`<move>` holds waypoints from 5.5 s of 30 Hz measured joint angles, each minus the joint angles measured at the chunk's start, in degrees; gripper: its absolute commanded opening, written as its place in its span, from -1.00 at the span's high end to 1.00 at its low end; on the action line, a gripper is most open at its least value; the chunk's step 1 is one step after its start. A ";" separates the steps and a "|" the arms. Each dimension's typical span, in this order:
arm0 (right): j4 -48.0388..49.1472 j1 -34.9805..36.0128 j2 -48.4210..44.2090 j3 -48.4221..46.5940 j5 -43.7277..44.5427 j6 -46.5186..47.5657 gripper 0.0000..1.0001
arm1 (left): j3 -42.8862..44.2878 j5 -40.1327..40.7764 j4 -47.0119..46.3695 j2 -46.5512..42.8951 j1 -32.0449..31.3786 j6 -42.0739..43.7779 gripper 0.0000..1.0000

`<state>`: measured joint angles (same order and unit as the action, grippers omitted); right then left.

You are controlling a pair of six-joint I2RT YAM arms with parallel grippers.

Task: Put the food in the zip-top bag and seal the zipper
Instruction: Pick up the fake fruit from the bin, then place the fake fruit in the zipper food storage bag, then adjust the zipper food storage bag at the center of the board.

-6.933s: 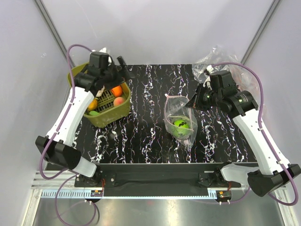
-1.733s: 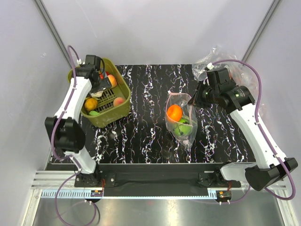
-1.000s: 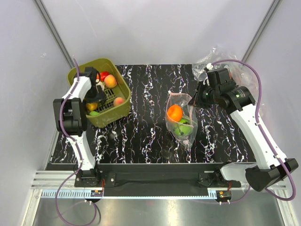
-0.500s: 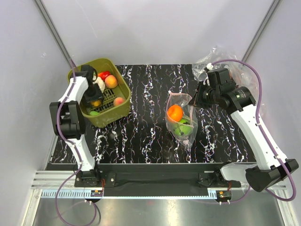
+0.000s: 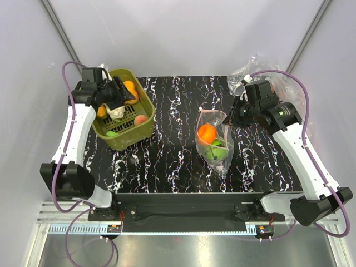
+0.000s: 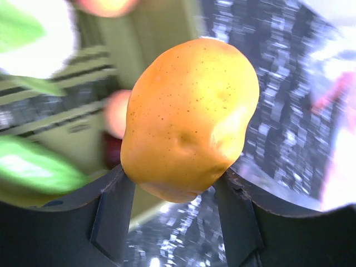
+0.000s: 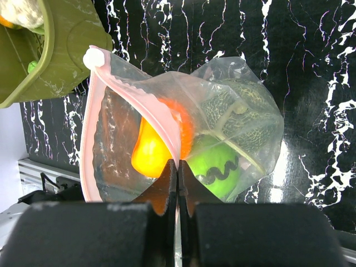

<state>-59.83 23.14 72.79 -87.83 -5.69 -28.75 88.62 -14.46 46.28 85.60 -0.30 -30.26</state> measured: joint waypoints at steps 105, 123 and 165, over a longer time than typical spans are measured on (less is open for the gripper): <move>-3.04 0.00 0.94 -3.39 1.66 -1.42 1.00 | 23.71 0.00 9.31 16.17 -44.85 4.90 0.11; -3.13 0.13 3.13 -10.12 3.74 2.62 1.00 | 39.74 5.11 17.46 20.13 -44.28 5.77 1.00; 3.15 1.22 1.95 -1.20 -5.53 2.58 1.00 | 22.12 -1.55 6.80 10.32 -39.74 -0.11 1.00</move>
<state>-56.69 24.36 74.74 -89.03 -11.22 -26.17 110.74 -16.01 53.08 95.92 -40.03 -30.37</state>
